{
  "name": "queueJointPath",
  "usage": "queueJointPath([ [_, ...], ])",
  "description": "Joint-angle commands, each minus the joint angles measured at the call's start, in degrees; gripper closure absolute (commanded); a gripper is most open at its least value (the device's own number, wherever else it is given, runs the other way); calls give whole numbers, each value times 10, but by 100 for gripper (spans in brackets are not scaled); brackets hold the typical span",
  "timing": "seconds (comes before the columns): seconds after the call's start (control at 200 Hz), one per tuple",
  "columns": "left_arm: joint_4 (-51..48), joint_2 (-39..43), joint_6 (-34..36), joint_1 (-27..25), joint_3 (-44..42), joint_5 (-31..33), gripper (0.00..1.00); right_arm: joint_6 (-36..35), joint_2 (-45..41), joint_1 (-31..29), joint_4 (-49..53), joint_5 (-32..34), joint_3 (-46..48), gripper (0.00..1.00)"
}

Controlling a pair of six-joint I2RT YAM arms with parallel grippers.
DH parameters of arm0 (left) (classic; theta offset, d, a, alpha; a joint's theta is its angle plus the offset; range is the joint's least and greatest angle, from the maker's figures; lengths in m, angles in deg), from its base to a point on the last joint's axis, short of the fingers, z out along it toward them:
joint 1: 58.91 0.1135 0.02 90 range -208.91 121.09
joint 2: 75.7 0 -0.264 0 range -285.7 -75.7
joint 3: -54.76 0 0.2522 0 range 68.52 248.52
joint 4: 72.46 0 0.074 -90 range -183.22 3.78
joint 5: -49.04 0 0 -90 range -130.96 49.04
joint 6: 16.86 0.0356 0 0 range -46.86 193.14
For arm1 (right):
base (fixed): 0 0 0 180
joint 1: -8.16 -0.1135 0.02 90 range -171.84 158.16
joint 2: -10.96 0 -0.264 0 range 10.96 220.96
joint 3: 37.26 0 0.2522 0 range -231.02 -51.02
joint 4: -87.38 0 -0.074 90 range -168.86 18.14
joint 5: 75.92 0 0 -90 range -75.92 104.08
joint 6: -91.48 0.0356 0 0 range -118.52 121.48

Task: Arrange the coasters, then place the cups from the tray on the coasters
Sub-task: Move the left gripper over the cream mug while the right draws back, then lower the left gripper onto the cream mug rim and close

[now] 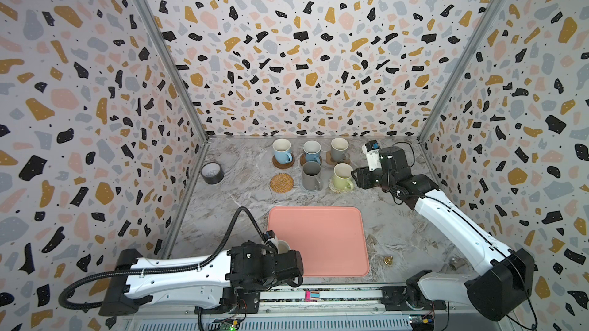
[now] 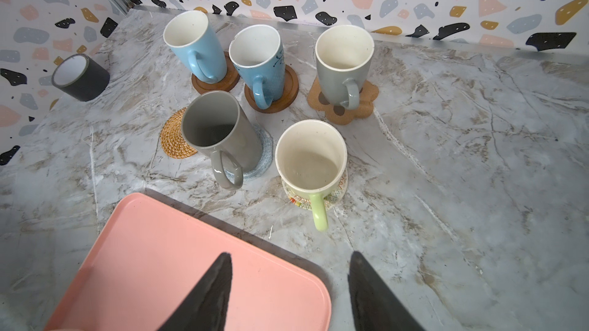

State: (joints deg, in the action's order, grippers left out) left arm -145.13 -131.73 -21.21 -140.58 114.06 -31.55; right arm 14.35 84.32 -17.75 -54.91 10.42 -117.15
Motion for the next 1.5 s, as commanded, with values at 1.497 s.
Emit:
queueJointPath([
  [1.497, 31, -122, 65, 24, -13, 55, 69, 20, -10, 6, -25, -23, 35, 40],
])
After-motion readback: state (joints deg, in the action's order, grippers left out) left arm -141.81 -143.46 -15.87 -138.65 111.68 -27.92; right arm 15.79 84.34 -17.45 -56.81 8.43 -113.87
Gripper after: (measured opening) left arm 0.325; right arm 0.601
